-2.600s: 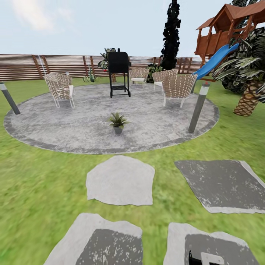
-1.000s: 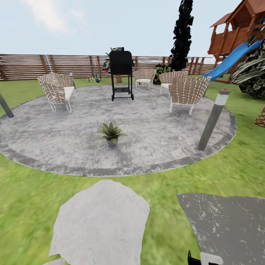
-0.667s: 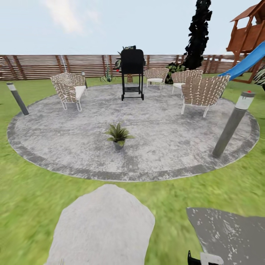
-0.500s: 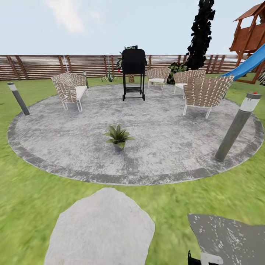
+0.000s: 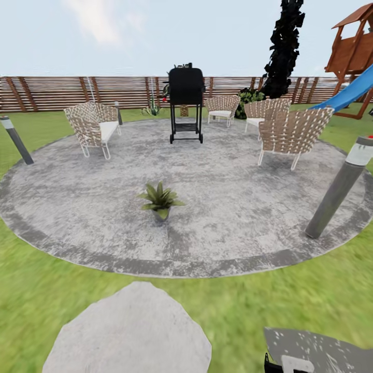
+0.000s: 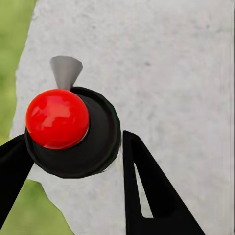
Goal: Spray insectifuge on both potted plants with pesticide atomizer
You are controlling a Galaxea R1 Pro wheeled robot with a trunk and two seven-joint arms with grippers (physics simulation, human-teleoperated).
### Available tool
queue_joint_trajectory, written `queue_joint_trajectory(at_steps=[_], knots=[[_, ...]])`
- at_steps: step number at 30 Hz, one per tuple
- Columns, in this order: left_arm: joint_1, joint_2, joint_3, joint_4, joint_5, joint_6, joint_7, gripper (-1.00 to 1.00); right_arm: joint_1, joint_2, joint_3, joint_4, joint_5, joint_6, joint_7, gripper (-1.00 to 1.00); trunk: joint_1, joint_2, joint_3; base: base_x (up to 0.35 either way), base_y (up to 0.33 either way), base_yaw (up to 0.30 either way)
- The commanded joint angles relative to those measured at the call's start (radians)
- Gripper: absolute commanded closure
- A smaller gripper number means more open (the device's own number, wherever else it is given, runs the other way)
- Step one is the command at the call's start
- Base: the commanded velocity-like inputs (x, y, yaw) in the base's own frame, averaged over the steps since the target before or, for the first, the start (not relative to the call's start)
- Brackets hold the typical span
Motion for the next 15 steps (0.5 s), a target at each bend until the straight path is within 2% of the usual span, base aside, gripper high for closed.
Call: queue_joint_trajectory(at_steps=[1, 5, 15], knots=[[-0.001, 0.000, 0.005, 0.002, -0.010, -0.004, 0.005, 1.00, -0.001, 0.000, -0.005, 0.001, 0.011, -0.002, -0.006, -1.00, 0.000, 0.000, -0.001, 0.336, -0.156, 0.085], [-0.001, 0.000, 0.005, 0.002, -0.010, -0.004, 0.005, 1.00, -0.001, 0.000, -0.005, 0.001, 0.011, -0.001, -0.006, -1.00, 0.000, 0.000, -0.001, 0.333, -0.163, 0.187], [-0.001, 0.000, 0.005, 0.002, -0.010, -0.004, 0.005, 1.00, -0.001, 0.000, -0.005, 0.001, 0.011, -0.002, -0.006, -1.00, 0.000, 0.000, -0.001, 0.315, -0.180, 0.271]])
